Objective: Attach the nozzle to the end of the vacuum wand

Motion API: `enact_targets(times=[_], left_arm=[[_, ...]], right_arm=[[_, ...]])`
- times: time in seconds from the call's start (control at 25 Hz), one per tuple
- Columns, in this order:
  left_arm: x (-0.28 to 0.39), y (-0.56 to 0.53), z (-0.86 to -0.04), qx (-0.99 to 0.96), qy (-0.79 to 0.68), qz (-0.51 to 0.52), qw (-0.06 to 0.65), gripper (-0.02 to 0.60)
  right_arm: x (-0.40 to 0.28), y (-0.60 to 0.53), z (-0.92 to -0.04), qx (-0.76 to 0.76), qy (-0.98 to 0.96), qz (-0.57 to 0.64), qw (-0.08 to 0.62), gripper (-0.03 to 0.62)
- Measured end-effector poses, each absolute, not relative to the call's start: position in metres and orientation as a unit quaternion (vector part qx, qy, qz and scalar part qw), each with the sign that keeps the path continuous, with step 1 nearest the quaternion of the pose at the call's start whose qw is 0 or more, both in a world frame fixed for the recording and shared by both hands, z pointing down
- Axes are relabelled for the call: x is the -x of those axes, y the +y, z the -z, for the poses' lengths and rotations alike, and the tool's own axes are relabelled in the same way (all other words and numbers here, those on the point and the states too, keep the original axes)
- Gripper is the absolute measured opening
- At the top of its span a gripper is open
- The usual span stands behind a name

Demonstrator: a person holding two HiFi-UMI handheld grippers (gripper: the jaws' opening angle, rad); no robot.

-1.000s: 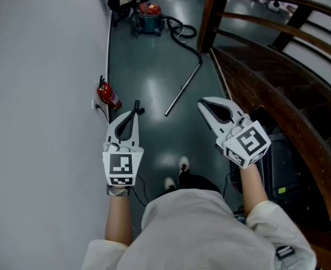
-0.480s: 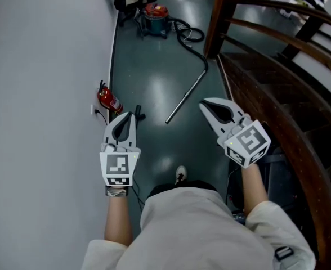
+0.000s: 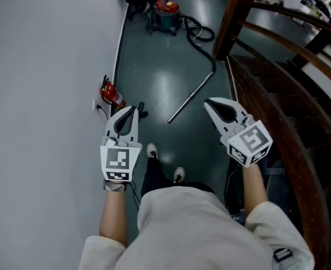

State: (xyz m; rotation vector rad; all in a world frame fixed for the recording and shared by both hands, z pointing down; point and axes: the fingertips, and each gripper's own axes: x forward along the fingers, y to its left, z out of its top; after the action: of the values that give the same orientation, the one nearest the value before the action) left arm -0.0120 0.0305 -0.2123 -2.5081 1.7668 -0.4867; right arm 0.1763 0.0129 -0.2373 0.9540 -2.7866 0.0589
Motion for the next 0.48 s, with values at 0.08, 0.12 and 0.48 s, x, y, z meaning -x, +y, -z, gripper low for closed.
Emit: enact_targets(times=[0.08, 0.12, 0.48], left_arm=[[0.015, 0.024, 0.203, 0.807, 0.569, 0.158, 0.008, 0.0], [0.016, 0.021, 0.198, 0.807, 0.569, 0.158, 0.004, 0.0], [0.033, -0.039, 0.177, 0.816, 0.555, 0.16, -0.007, 0.0]], right_arm=[[-0.171, 0.005, 0.233, -0.321, -0.941, -0.02, 0.101, 0.028], [-0.169, 0.0, 0.232, -0.321, -0.941, -0.021, 0.103, 0.028], [-0.147, -0.051, 0.218, -0.322, -0.939, -0.028, 0.12, 0.029]])
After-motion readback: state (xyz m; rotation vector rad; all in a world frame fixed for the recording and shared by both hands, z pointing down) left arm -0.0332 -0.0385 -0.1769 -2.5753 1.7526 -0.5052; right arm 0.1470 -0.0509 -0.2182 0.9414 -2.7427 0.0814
